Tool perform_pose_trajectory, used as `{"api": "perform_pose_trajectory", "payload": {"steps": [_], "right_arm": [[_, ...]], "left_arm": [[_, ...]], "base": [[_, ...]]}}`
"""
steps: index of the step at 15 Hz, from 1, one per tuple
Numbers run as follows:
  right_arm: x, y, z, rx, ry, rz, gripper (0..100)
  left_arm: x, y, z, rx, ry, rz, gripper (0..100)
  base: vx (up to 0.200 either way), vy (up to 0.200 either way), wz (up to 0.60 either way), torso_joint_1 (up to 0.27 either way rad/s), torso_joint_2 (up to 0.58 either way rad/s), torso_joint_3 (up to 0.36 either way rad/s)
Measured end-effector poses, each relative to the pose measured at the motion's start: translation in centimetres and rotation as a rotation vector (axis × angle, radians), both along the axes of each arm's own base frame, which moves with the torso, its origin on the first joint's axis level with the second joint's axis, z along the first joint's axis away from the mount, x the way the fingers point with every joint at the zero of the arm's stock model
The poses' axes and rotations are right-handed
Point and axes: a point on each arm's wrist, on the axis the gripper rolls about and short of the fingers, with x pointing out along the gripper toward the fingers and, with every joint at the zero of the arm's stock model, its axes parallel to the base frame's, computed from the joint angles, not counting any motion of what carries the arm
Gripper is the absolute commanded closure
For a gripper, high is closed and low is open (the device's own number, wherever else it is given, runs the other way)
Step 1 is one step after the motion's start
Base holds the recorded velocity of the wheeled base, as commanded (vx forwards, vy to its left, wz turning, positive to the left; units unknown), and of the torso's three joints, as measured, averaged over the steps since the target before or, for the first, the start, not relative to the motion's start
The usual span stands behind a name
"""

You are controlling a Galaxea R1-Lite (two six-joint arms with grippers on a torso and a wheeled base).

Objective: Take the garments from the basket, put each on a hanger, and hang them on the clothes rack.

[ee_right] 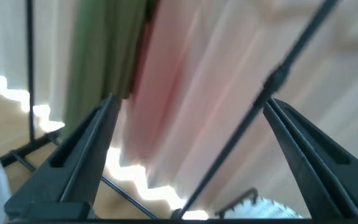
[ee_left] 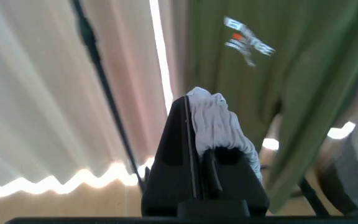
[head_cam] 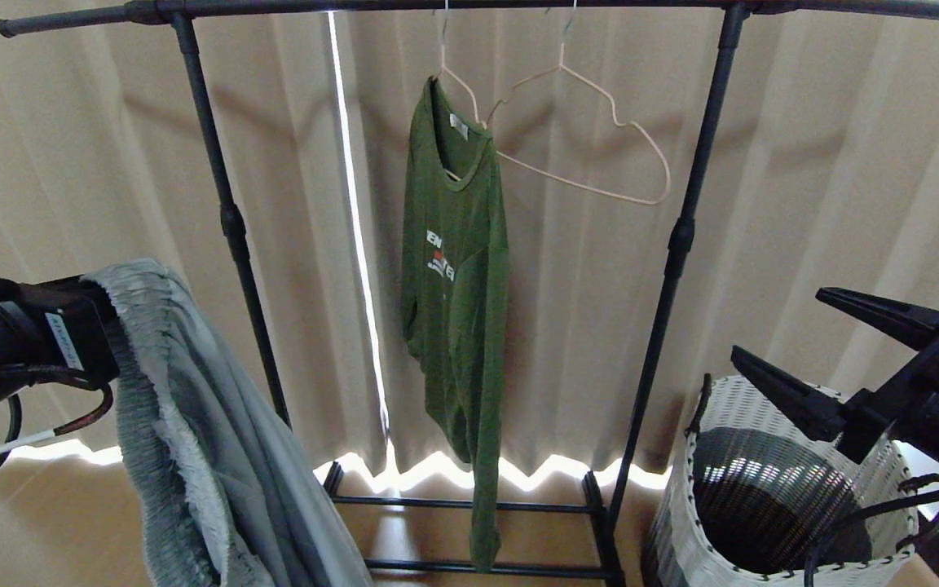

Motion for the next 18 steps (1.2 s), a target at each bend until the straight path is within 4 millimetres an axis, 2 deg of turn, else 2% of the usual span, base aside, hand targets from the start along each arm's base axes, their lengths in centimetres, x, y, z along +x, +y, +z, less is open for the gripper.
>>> {"api": "perform_pose_trajectory", "payload": {"steps": [3, 7, 10, 14, 16, 18], "right_arm": [[-0.1, -0.5, -0.6, 0.008, 0.026, -0.024, 0], [-0.1, -1.8, -1.8, -0.017, 0.077, -0.117, 0], [0.6, -2.2, -2.2, -0.017, 0.094, -0.149, 0], [1.6, -2.8, -1.9, -0.017, 0.093, -0.187, 0], [1.7, -3.1, -2.0, -0.019, 0.096, -0.204, 0], [1.6, -3.2, -2.3, -0.029, 0.107, -0.212, 0]], "left_arm": [[-0.3, 0.1, -0.2, -0.016, -0.034, 0.001, 100], [-0.4, 0.3, -1.9, -0.020, -0.025, 0.010, 100], [0.8, 0.2, -1.8, -0.034, -0.082, 0.016, 100], [3.6, -0.1, -2.8, -0.039, -0.077, -0.007, 100], [4.1, -0.2, -3.6, -0.032, -0.024, -0.045, 100], [3.7, -0.2, -4.0, -0.024, 0.035, -0.075, 100]], "base": [[0.000, 0.000, 0.00, 0.000, 0.00, 0.000], [0.000, 0.000, 0.00, 0.000, 0.00, 0.000], [0.000, 0.000, 0.00, 0.000, 0.00, 0.000], [0.000, 0.000, 0.00, 0.000, 0.00, 0.000], [0.000, 0.000, 0.00, 0.000, 0.00, 0.000], [0.000, 0.000, 0.00, 0.000, 0.00, 0.000]]}}
